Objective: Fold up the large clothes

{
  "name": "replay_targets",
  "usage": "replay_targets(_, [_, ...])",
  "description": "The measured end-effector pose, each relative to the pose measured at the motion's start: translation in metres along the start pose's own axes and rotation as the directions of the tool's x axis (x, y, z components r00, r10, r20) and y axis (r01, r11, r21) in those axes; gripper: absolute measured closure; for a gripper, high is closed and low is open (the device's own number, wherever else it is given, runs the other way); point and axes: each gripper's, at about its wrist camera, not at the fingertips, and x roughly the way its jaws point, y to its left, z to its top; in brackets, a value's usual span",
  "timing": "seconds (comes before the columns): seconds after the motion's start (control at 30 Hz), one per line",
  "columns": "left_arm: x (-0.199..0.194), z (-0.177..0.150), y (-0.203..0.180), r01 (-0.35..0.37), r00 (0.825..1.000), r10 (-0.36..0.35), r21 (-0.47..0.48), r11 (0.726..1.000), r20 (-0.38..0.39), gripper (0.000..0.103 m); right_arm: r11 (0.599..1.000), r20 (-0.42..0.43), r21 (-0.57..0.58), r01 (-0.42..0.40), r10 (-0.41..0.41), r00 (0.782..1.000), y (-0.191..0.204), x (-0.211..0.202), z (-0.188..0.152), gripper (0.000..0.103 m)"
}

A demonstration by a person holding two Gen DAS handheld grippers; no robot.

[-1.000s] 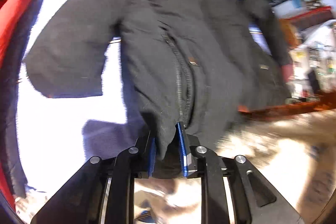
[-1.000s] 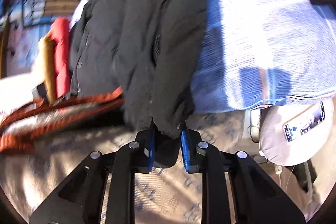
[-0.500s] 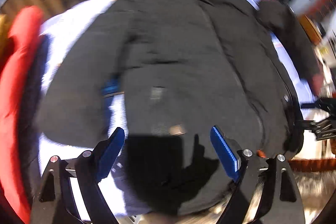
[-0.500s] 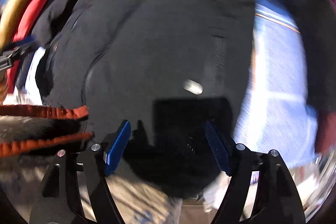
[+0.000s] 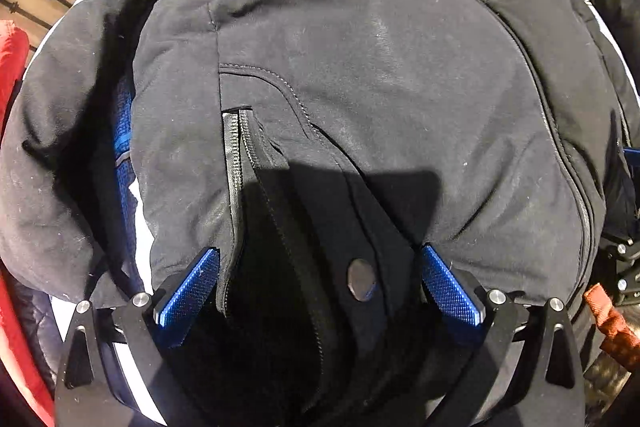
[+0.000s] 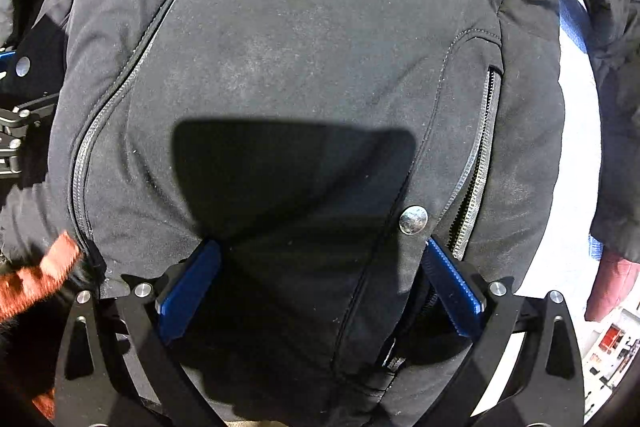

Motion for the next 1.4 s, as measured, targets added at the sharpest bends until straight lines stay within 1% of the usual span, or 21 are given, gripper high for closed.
replay_targets(0.07, [0.003,0.003,0.001,0.004,1.0,-0.004,-0.002,1.0,-0.006,0.004,1.0,0.012,0.001,-0.023,0.023,1.0,-0.003,0.0,0.002,0.004])
replay_targets(0.17, [0.006,0.004,0.001,0.014,1.0,-0.014,-0.012,1.0,-0.015,0.004,0.999,0.025,0.005,-0.046,0.046,0.999,-0.028,-0.004,-0.011,0.004])
replay_targets(0.27, [0.008,0.005,0.002,0.008,1.0,-0.008,-0.016,1.0,-0.021,0.004,0.999,0.021,0.001,-0.048,0.048,0.999,-0.028,-0.006,-0.01,0.004])
replay_targets(0.33, [0.006,0.004,-0.002,-0.007,1.0,0.006,-0.018,1.0,-0.024,0.005,0.997,0.008,0.015,-0.075,0.074,0.997,-0.031,-0.01,-0.005,0.004])
replay_targets(0.4, [-0.006,0.004,-0.017,-0.029,0.999,0.029,-0.021,0.999,-0.025,0.005,0.989,0.027,0.067,-0.13,0.128,0.991,-0.046,-0.016,-0.008,0.005])
replay_targets(0.5, [-0.018,0.002,-0.029,-0.079,0.997,0.079,-0.018,0.997,-0.024,0.005,0.937,0.162,0.219,-0.272,0.241,0.957,-0.09,-0.046,-0.005,0.006])
replay_targets(0.53, [-0.02,0.004,-0.033,-0.094,0.995,0.094,-0.016,0.995,-0.025,0.005,0.916,0.204,0.272,-0.296,0.245,0.948,-0.108,-0.055,-0.005,0.006])
replay_targets(0.6, [-0.023,0.006,-0.038,-0.124,0.992,0.123,-0.008,0.992,-0.026,0.005,0.865,0.277,0.4,-0.301,0.199,0.94,-0.153,-0.07,-0.009,0.006])
replay_targets(0.7, [-0.032,0.01,-0.042,-0.145,0.989,0.145,-0.007,0.989,-0.024,0.005,0.73,0.361,0.585,-0.353,0.155,0.92,-0.225,-0.078,-0.031,0.007])
replay_targets(0.77, [-0.035,0.016,-0.051,-0.144,0.99,0.144,-0.023,0.989,-0.01,0.006,0.612,0.407,0.703,-0.361,0.07,0.911,-0.274,-0.085,-0.059,0.014])
replay_targets(0.8, [-0.039,0.017,-0.05,-0.142,0.99,0.142,-0.032,0.989,-0.004,0.006,0.571,0.417,0.737,-0.361,0.035,0.908,-0.282,-0.083,-0.072,0.014])
replay_targets(0.87, [-0.049,0.021,-0.048,-0.135,0.991,0.136,-0.059,0.989,0.013,0.006,0.465,0.437,0.804,-0.37,-0.041,0.899,-0.32,-0.089,-0.103,0.017])
replay_targets(0.93, [-0.059,0.018,-0.039,-0.13,0.991,0.132,-0.079,0.988,0.019,0.006,0.413,0.441,0.831,-0.373,-0.081,0.894,-0.343,-0.091,-0.119,0.018])
replay_targets(0.97, [-0.06,0.02,-0.039,-0.132,0.991,0.134,-0.085,0.988,0.014,0.006,0.404,0.44,0.836,-0.371,-0.09,0.894,-0.348,-0.091,-0.123,0.019])
replay_targets(1.13, [-0.055,0.031,-0.047,-0.157,0.988,0.157,-0.077,0.985,-0.004,0.006,0.407,0.444,0.831,-0.379,-0.074,0.893,-0.365,-0.069,-0.113,0.043])
replay_targets(1.2, [-0.053,0.03,-0.057,-0.173,0.985,0.173,-0.07,0.982,-0.006,0.006,0.405,0.448,0.828,-0.388,-0.062,0.892,-0.351,-0.061,-0.114,0.056])
replay_targets(1.23, [-0.053,0.025,-0.054,-0.18,0.984,0.18,-0.067,0.981,-0.004,0.006,0.401,0.454,0.826,-0.395,-0.06,0.889,-0.35,-0.059,-0.115,0.057])
replay_targets(1.27, [-0.056,0.023,-0.057,-0.187,0.982,0.187,-0.065,0.98,-0.002,0.006,0.403,0.452,0.827,-0.391,-0.064,0.89,-0.351,-0.06,-0.114,0.061])
replay_targets(1.3, [-0.057,0.021,-0.059,-0.19,0.982,0.19,-0.065,0.98,0.0,0.006,0.41,0.451,0.825,-0.389,-0.061,0.89,-0.352,-0.059,-0.121,0.068])
replay_targets(1.37, [-0.061,0.018,-0.063,-0.196,0.981,0.196,-0.068,0.978,0.001,0.006,0.433,0.449,0.813,-0.39,-0.041,0.892,-0.352,-0.059,-0.115,0.082])
replay_targets(1.4, [-0.063,0.016,-0.064,-0.196,0.981,0.196,-0.07,0.978,0.0,0.006,0.442,0.474,0.795,-0.415,-0.027,0.88,-0.356,-0.068,-0.115,0.085])
